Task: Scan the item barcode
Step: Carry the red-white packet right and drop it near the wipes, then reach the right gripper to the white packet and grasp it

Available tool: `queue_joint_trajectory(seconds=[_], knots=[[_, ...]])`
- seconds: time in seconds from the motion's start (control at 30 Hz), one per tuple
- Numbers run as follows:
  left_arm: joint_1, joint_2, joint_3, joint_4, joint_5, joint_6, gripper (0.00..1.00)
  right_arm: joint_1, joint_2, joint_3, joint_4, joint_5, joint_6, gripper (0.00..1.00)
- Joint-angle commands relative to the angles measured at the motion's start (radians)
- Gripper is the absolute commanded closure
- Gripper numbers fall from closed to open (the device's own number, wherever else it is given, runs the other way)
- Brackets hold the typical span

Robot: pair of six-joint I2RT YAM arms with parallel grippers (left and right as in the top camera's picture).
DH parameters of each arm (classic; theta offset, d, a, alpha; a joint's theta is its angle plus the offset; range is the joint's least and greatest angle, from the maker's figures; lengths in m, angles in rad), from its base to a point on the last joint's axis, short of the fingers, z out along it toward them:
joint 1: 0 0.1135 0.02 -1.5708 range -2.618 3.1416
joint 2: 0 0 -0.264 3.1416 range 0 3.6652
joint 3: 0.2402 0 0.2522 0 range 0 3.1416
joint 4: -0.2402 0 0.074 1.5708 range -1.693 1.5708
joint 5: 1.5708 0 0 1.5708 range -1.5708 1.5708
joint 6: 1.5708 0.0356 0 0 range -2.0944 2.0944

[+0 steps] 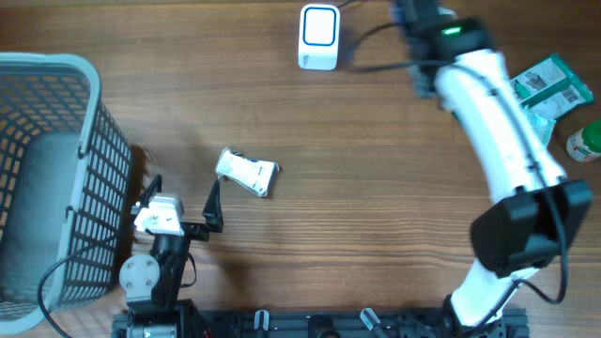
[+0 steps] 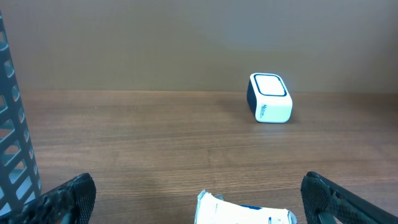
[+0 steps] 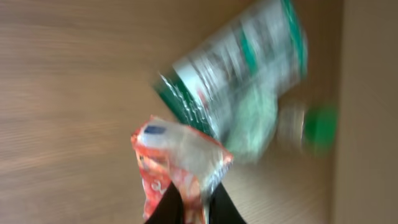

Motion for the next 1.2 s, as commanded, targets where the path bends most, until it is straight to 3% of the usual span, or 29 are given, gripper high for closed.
queue_joint_trajectory(seconds=[0.0,0.13,0.27,0.3,0.33,0.37,0.4,0.5,0.6,0.77,0.87,1.03,1.17], knots=[[0.008,-0.006,-0.004,-0.003,-0.002,-0.01,0.0,-0.206,0.021,-0.094,-0.068,-0.064,0.432,0.96],[0.008,-0.006,-0.004,-0.003,-0.002,-0.01,0.0,-0.445,0.021,-0.368,0.188,-0.103,0.47,0.96],[0.008,-0.006,-0.004,-0.003,-0.002,-0.01,0.0,-0.56,0.021,-0.489,0.315,-0.203,0.469,0.96],[0.008,-0.006,-0.004,-0.003,-0.002,-0.01,0.0,-0.58,0.015,-0.479,0.311,-0.237,0.455,0.72],[0.008,-0.006,-0.004,-0.004,-0.002,-0.01,0.0,-0.586,0.011,-0.466,0.312,-0.291,0.409,0.39],[0.008,-0.006,-0.004,-0.003,-0.002,-0.01,0.0,-0.586,0.01,-0.452,0.312,-0.351,0.362,0.17],[0.008,-0.006,-0.004,-0.003,-0.002,-0.01,0.0,-0.582,0.008,-0.425,0.305,-0.458,0.294,0.0],[0.008,-0.006,-0.004,-0.003,-0.002,-0.01,0.0,-0.551,0.006,-0.365,0.215,-0.863,0.251,0.0],[0.008,-0.006,-0.004,-0.003,-0.002,-0.01,0.0,-0.446,0.006,-0.389,0.219,-1.234,0.103,0.0],[0.008,-0.006,-0.004,-0.003,-0.002,-0.01,0.0,-0.12,0.006,-0.389,0.416,-1.199,-0.162,0.0],[0.008,-0.006,-0.004,-0.003,-0.002,-0.01,0.0,0.08,0.006,-0.389,0.639,-0.904,-0.186,0.0],[0.008,-0.006,-0.004,-0.003,-0.002,-0.01,0.0,0.294,0.037,-0.389,0.829,-1.056,-0.48,0.0],[0.008,-0.006,-0.004,-0.003,-0.002,-0.01,0.0,0.432,0.124,-0.389,0.97,-1.106,-0.603,0.0]])
